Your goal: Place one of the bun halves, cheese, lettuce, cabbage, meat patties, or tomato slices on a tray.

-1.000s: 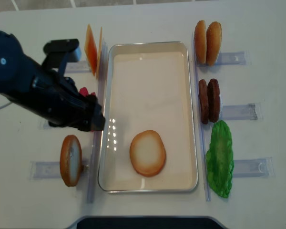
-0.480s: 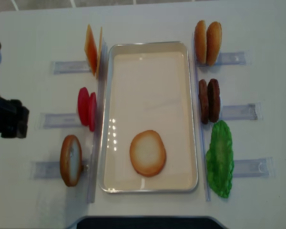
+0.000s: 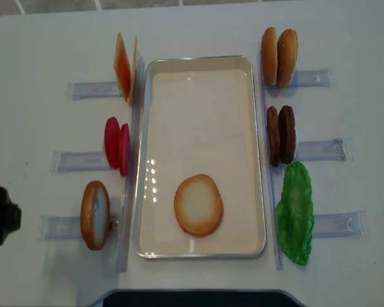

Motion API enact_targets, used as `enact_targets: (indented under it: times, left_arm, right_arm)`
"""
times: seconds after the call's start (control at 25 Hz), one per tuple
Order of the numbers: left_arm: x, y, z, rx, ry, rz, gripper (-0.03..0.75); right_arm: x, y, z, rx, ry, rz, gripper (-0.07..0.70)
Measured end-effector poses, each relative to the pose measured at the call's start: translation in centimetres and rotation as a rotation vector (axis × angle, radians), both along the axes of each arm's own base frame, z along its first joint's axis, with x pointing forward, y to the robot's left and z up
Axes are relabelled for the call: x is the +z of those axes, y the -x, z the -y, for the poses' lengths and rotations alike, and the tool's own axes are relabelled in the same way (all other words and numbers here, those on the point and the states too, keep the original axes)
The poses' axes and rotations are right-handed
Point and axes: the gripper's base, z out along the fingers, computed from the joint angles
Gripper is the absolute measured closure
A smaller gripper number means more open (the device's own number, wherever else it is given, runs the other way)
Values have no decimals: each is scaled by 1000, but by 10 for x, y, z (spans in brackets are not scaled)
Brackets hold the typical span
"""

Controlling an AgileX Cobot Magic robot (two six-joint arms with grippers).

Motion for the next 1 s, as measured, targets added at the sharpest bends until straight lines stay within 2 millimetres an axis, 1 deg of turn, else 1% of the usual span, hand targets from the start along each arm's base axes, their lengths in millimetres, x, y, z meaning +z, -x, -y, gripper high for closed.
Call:
enact_targets:
  times: [0.08, 0.28, 0.44, 0.64, 0.76, 1.0]
  left_arm:
    - [-7, 18, 0, -2, 22, 50, 186]
    - [-23, 51, -2, -32, 31, 192, 197]
    - [-19, 73, -3, -63, 44, 379, 197]
    - [-20, 100, -1, -124, 56, 581, 197]
    - [-21, 108, -2, -133, 58, 637, 197]
    - [-21, 108, -1, -137, 60, 637, 197]
  right_arm:
    - [0, 0, 0, 0, 0, 0, 90]
    - [0, 0, 0, 0, 0, 0, 90]
    - [0, 0, 0, 0, 0, 0, 90]
    - [0, 0, 0, 0, 0, 0, 90]
    - [0, 0, 0, 0, 0, 0, 90]
    - [0, 0, 0, 0, 0, 0, 90]
